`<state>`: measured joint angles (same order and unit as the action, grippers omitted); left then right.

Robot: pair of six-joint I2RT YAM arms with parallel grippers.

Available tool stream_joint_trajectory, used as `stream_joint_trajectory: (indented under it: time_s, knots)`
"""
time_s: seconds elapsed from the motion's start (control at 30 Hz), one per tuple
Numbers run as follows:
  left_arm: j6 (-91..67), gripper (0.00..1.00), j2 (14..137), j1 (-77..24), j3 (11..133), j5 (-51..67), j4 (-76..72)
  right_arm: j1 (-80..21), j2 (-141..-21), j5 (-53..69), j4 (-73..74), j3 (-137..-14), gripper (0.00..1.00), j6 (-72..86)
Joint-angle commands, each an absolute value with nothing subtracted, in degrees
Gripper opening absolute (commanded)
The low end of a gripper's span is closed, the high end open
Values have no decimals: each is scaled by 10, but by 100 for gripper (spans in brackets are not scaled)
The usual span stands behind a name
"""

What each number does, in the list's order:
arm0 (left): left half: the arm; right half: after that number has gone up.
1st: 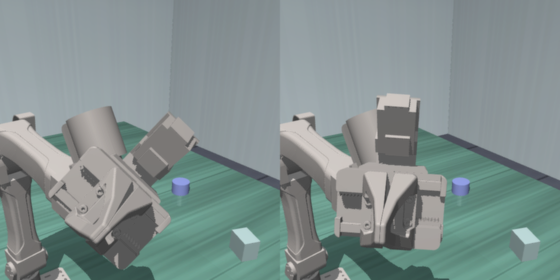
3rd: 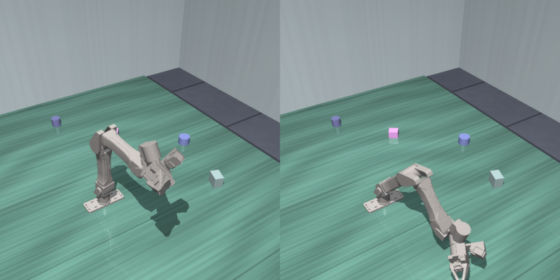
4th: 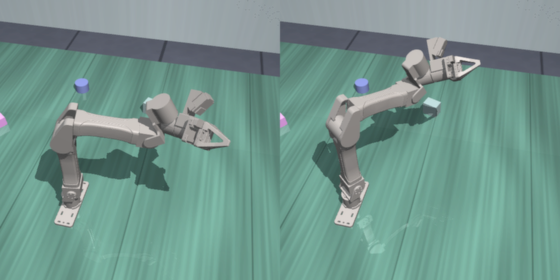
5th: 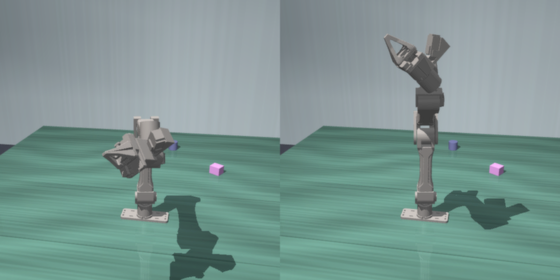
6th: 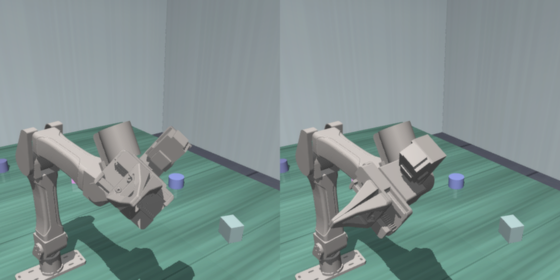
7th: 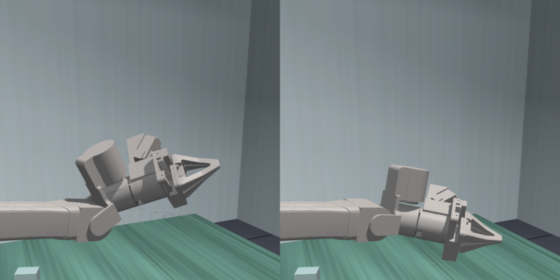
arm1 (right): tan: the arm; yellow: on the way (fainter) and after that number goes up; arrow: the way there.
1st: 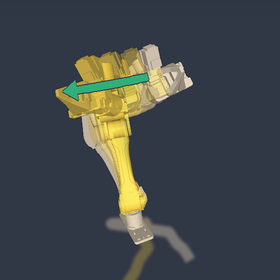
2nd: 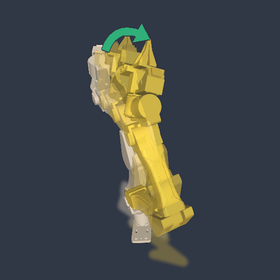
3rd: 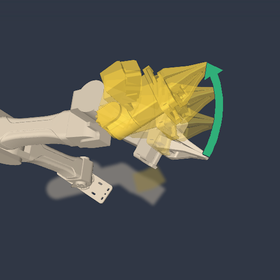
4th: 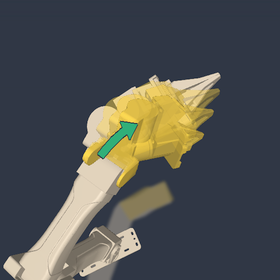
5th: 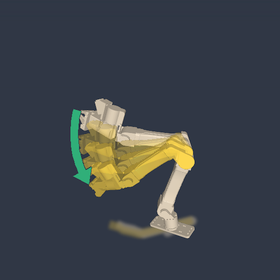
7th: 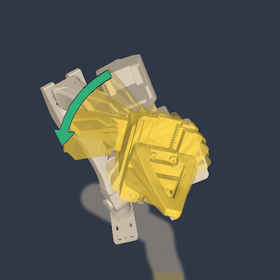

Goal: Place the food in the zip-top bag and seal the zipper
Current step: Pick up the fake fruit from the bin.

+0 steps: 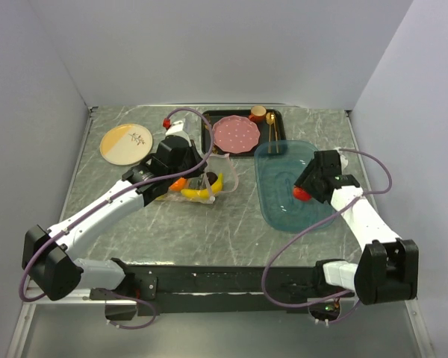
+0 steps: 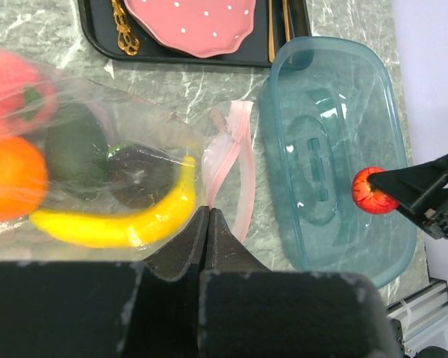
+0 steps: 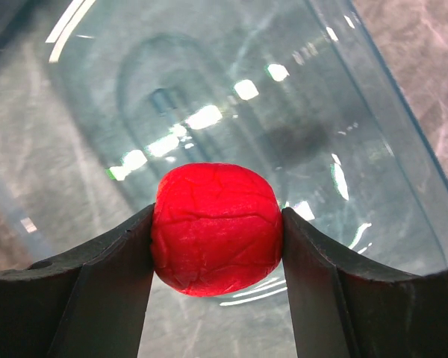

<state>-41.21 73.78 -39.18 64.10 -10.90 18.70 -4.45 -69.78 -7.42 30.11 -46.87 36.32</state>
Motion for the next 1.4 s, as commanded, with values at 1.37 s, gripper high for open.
stream_joint_trajectory:
  time_s: [1.37]
  knots:
    - [-414,1,740,-389,652,-92,159,-213,-707,96,215,-589,38,419]
